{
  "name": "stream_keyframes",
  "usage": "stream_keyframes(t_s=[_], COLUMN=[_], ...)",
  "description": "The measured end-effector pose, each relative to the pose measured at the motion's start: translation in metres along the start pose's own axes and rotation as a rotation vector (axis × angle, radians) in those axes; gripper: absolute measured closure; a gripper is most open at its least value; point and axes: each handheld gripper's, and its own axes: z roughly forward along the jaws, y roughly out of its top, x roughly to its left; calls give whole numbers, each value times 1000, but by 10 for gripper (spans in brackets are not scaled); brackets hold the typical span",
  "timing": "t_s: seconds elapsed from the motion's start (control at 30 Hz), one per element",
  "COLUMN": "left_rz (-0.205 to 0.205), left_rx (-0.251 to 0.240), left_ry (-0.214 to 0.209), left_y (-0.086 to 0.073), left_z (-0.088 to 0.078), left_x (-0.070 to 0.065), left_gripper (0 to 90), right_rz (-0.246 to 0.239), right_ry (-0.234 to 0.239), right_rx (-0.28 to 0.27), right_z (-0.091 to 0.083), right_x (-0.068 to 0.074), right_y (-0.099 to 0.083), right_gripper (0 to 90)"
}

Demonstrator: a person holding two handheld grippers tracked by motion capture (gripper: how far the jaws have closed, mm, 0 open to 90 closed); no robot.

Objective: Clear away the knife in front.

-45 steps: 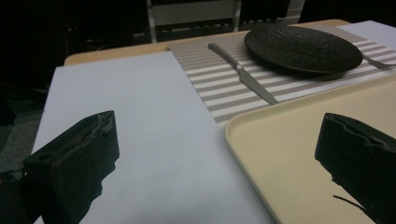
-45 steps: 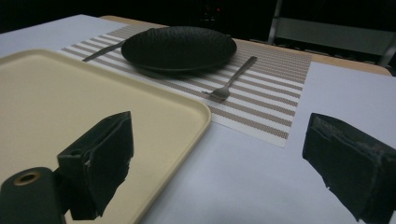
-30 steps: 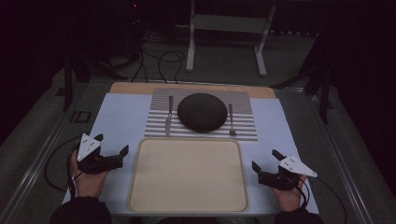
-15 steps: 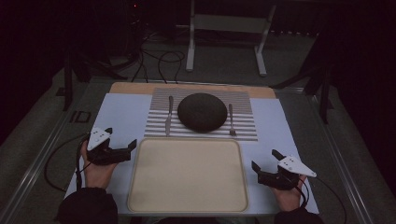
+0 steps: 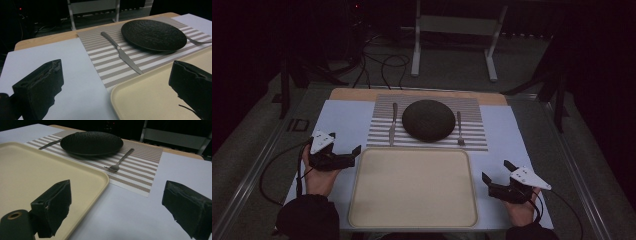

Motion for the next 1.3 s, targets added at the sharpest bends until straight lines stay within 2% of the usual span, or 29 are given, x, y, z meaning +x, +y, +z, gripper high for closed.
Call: stream_keyframes(t_s=[0.3,1.3], left_rz=[-18,14], left_rx=[11,65], left_ry=[-8,51], left_y=[6,28], left_z=[10,47], left_x=[1,0], left_gripper=[5,5], right_rz=[-2,0], right_ry=[0,-1], right_rx=[2,8], right_z=[0,1], right_x=[0,-1], right_y=[0,-1], right_gripper=[88,88])
